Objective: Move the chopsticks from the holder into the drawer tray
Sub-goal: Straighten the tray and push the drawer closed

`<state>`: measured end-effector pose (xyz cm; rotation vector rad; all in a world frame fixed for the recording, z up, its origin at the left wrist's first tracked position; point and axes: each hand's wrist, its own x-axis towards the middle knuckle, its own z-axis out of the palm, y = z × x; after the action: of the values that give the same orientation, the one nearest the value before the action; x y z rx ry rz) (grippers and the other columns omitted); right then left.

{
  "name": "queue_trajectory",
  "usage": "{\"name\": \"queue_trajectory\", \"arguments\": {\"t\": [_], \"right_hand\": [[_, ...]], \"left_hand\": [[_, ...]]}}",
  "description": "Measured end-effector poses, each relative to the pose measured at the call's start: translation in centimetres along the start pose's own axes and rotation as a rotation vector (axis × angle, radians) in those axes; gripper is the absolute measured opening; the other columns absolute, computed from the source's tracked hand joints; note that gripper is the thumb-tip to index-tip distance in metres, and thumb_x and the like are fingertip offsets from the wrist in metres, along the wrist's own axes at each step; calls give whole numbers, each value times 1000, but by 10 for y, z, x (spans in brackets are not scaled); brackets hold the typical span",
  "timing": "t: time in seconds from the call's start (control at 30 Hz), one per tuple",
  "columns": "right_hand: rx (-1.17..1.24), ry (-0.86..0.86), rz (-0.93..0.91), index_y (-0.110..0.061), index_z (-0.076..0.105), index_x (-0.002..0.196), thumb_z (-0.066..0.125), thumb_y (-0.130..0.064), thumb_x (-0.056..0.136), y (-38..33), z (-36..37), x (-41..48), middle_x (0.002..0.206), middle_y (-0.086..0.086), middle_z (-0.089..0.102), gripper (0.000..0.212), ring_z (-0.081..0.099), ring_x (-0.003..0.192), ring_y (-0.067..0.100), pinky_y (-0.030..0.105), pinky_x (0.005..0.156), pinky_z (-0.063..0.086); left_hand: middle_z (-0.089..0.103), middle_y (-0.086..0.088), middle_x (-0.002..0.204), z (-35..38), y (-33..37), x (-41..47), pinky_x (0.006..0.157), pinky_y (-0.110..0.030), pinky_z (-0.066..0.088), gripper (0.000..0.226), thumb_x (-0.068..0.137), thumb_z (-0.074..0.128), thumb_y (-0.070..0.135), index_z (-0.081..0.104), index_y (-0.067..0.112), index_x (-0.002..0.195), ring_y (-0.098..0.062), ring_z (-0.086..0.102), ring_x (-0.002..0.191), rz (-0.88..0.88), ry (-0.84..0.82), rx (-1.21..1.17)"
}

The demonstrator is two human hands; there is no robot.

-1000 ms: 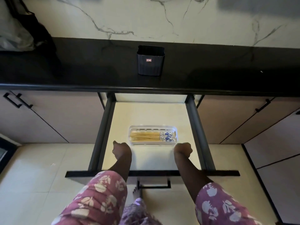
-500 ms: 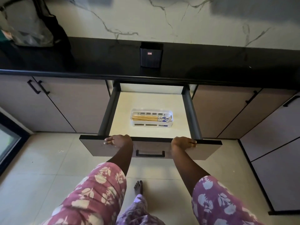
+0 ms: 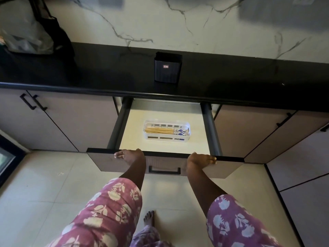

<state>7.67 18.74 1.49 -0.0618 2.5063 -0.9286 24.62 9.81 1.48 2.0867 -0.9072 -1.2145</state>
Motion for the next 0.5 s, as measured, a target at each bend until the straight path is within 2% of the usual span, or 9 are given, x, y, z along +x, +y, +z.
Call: {"name": "queue_trajectory", "arguments": {"t": [0.07,0.17,0.23,0.3,0.37,0.5], "right_hand": [[142,32,5,16,-5,144,52,-15,96,-16,7,11,156,31,-4,81,9,145,43,42,120,20],[264,52,33,12,-4,146,58,-13,92,-46,17,28,157,28,-2,85,18,143,43,43,117,26],[272,52,35,11,-3,147,59,-13,91,-63,20,38,157,27,-1,87,19,143,42,42,116,28],[273,45,31,11,-3,147,59,-13,92,-78,24,51,157,26,-1,86,12,146,38,39,117,26],[256,44,18,10,-3,147,60,-14,92,-90,27,63,158,26,0,87,10,147,36,38,116,23],[236,38,-6,8,0,148,63,-17,90,-112,36,86,157,26,6,90,22,143,40,40,113,28]], "left_hand": [[24,-26,153,13,15,17,102,-37,48,83,92,52,14,-6,-4,149,-34,45,133,-17,30,-37],[29,-25,152,27,43,25,90,-37,54,88,91,56,12,-8,-2,149,-34,55,122,20,-13,-14],[23,-24,155,34,59,30,89,-37,52,87,92,57,12,-7,-4,149,-35,55,121,36,-39,32],[21,-26,155,44,74,43,89,-36,50,87,92,57,16,-6,-5,149,-35,53,124,41,-40,68],[18,-27,155,53,87,55,94,-36,48,90,92,58,21,-6,-6,149,-37,48,130,39,-54,75],[-5,-22,159,71,111,68,105,-36,39,88,95,55,23,-9,-7,148,-35,32,142,65,-107,92]]}}
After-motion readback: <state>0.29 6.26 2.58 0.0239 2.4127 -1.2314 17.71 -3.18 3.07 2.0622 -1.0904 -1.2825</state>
